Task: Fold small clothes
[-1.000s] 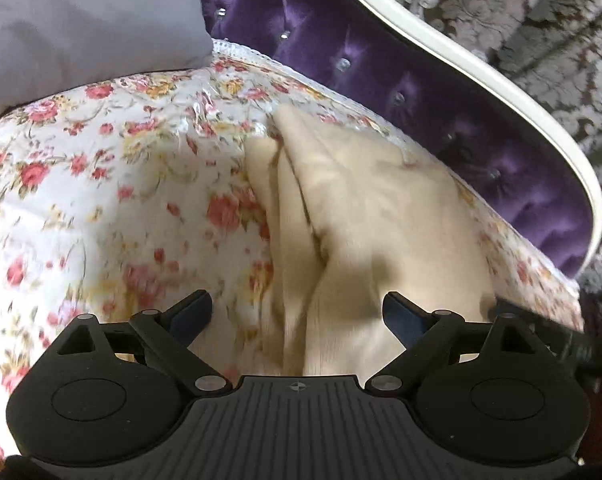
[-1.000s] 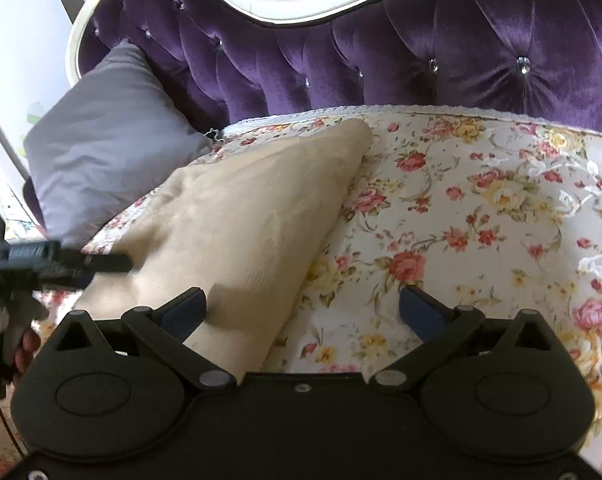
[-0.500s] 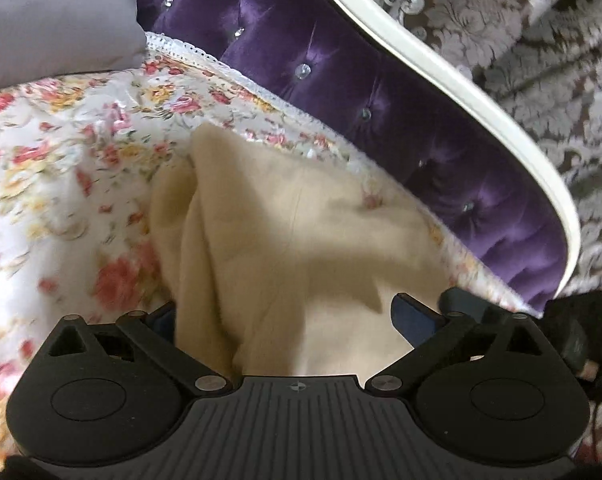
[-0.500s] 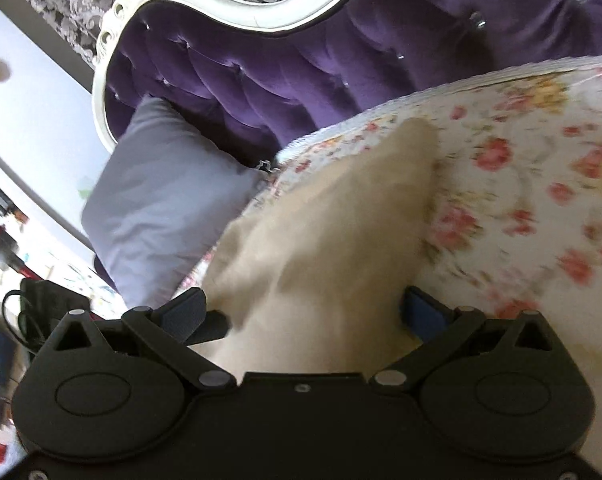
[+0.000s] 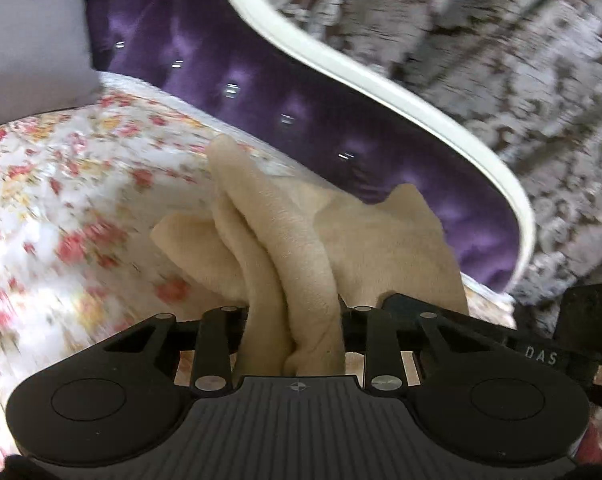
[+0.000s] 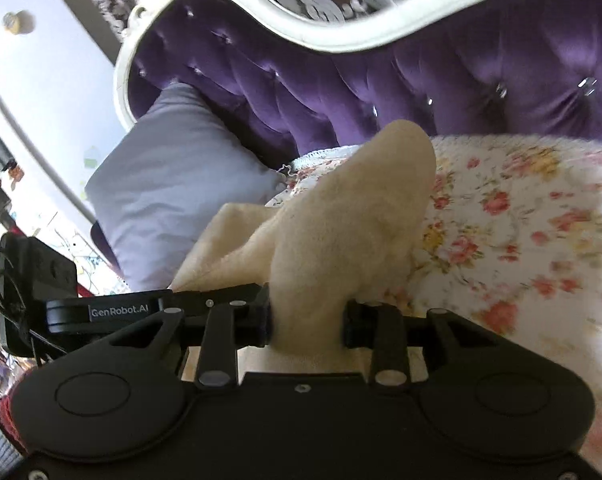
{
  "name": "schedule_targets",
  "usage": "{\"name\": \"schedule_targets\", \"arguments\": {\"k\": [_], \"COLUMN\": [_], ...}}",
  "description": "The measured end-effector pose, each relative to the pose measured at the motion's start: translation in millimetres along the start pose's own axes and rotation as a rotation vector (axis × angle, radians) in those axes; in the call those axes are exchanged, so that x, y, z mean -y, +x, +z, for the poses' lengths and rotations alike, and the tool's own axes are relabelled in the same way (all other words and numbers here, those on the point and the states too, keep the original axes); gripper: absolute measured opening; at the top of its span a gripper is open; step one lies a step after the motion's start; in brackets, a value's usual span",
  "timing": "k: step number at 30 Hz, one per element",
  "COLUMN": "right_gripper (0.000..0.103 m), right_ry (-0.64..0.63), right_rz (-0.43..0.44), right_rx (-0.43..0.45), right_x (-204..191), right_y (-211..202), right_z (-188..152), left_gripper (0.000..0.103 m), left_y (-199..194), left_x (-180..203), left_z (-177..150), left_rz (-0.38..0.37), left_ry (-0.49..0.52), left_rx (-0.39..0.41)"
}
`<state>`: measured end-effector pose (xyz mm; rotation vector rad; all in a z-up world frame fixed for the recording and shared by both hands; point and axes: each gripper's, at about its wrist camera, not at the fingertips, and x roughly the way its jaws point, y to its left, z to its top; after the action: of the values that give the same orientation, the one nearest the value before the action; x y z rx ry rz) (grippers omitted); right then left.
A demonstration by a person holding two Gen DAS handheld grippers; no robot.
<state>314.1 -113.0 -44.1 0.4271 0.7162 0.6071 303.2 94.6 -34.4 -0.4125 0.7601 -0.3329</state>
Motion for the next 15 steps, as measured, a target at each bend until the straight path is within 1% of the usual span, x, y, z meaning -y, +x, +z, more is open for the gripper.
{"name": "schedule_targets", "arguments": {"k": [3,5,6,7,8,9,10,11,12,14,15], "right_gripper": [0.043,0.043,0.043,0.043,0.046,0.052,0.053,0.054,0.061,0.074,0.074], "right_ry": [0.02,0.034,0.036,0.036,0.035,0.035,0.039,0.048,0.057,0.106,0.112], "right_rz": [-0.01,-0.01,-0.022,-0.052,-0.093,-0.148,-0.215,-0.293,-0.339,-0.337,-0.336], "right_rx": [0.008,0.013,0.015,0.013,0.004,-0.013,-0.029,-0.045,-0.052,-0.005,0.01], "right_x": [-1,1,3,6,9,16,25,33,41,49,47], "right_y": [-35,-55,-64,-67,-67,-67,-64,-62,-62,-73,-78], "right_z": [-12,-21,-28,-32,-37,-44,-52,-60,-66,-76,-78], "left_gripper": [0.029,0.03,0.031,0.035,0.038,0.039,0.051,0.053,0.054,0.055,0.055], "left_y": [-10,-12,-10,-5,2,12,19,16,11,-1,-8], "left_x": [20,31,33,32,31,29,27,24,21,20,23], "left_z": [-21,-35,-43,-50,-57,-65,-73,-80,-83,-83,-82], "left_rz": [-0.034,-0.035,-0.02,0.0,0.027,0.071,0.128,0.126,0.13,0.155,0.17], "left_ry": [0.013,0.031,0.035,0.034,0.039,0.055,0.077,0.087,0.085,0.071,0.069], "left_rx": [-0.01,-0.024,-0.038,-0.057,-0.086,-0.123,-0.152,-0.116,-0.096,-0.081,-0.062]}}
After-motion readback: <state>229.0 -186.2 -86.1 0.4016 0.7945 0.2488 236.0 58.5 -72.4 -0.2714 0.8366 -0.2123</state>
